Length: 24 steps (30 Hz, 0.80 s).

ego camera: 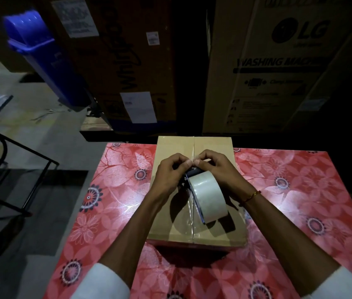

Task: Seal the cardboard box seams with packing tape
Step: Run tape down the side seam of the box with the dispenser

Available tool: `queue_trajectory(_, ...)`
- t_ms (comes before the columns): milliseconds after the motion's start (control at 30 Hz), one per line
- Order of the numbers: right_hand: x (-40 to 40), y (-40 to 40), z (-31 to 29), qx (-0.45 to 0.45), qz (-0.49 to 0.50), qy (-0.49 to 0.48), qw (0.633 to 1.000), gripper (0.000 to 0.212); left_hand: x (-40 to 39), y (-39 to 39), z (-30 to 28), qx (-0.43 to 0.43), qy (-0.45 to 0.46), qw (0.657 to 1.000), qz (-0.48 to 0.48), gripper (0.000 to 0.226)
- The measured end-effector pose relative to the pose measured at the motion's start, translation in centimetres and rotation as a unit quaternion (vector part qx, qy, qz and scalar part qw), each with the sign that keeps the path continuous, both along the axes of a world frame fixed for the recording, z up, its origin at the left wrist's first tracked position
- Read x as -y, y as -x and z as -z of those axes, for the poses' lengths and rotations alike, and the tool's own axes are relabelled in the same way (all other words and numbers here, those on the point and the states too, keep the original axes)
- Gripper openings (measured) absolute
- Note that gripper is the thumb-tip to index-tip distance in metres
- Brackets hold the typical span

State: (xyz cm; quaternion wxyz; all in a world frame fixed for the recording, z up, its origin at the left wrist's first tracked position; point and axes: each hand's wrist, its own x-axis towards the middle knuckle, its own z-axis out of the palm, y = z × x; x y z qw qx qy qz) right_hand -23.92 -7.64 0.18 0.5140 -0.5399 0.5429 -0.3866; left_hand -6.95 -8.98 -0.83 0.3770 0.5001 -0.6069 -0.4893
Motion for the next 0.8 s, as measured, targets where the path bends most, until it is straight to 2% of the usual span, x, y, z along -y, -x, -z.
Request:
queue_trajectory(200, -0.5, 0.2, -0.2, 0.029, 0.014, -0.005, 0.999, 0.014, 0.4, -0.2, -0.5, -0.055, -0.070, 0.995, 0.047, 0.023)
queue_trajectory(367, -0.5, 0.2, -0.1, 0.051, 0.024, -0.018, 0.998, 0.015, 0.3, -0.2, -0.9, -0.037, -0.064, 0.996, 0.047, 0.032)
queue_trajectory(433, -0.5, 0.1, 0.0, 0.056, 0.028, -0.021, 0.998, 0.015, 0.3, -0.3, -1.1, -0.045, -0.079, 0.994, 0.062, 0.026)
queue_trajectory(500, -0.5, 0.0, -0.1, 0.050, 0.031, -0.024, 0.998, 0.016, 0.3, -0.5, -1.3, -0.017, -0.057, 0.996, 0.062, 0.016)
queue_trajectory(633, -0.4, 0.0, -0.3, 0.046, 0.031, -0.033, 0.998, 0.017, 0.8, -0.6, -1.3, 0.049, 0.008, 0.997, 0.062, 0.014)
queue_trajectory(800, -0.3, 0.0, -0.6, 0.031, 0.026, -0.041, 0.998, 0.014, 1.6, -1.3, -1.7, 0.080, 0.008, 0.989, 0.126, 0.016)
